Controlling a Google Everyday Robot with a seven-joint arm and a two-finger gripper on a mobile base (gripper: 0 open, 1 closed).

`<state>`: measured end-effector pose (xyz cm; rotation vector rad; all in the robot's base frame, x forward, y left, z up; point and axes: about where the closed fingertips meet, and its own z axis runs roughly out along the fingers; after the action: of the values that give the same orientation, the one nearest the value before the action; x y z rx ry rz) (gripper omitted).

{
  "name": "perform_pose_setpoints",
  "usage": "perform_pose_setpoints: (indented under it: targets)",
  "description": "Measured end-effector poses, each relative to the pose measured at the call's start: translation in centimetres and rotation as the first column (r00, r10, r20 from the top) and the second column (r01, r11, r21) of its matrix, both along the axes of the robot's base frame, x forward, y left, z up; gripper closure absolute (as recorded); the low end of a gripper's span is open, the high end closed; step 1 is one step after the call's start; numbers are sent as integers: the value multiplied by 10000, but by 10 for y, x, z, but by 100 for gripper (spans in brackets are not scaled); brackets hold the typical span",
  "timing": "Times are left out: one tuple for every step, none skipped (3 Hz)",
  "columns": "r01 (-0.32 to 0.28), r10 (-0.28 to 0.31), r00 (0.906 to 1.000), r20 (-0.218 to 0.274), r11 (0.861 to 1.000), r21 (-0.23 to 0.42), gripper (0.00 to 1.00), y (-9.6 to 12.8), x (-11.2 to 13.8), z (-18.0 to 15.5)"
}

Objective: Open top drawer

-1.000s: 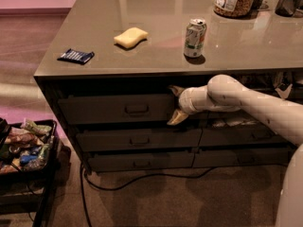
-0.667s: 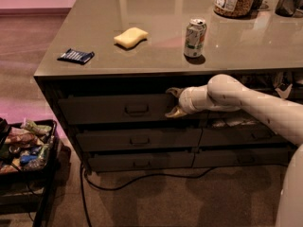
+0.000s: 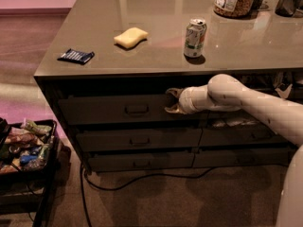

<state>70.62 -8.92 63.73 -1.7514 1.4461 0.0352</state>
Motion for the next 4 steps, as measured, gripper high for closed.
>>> perform_pose_setpoints:
  targets:
    - [0,0,10000,0,10000,0,86,0,0,0]
    - [-7,7,10000,-7,10000,0,81,0,0,2]
    - [-76,76,9999,-155,10000,-8,80,2,-9,-1]
    - [-311,318,9989,-341,9993,201,77,3,-19,1]
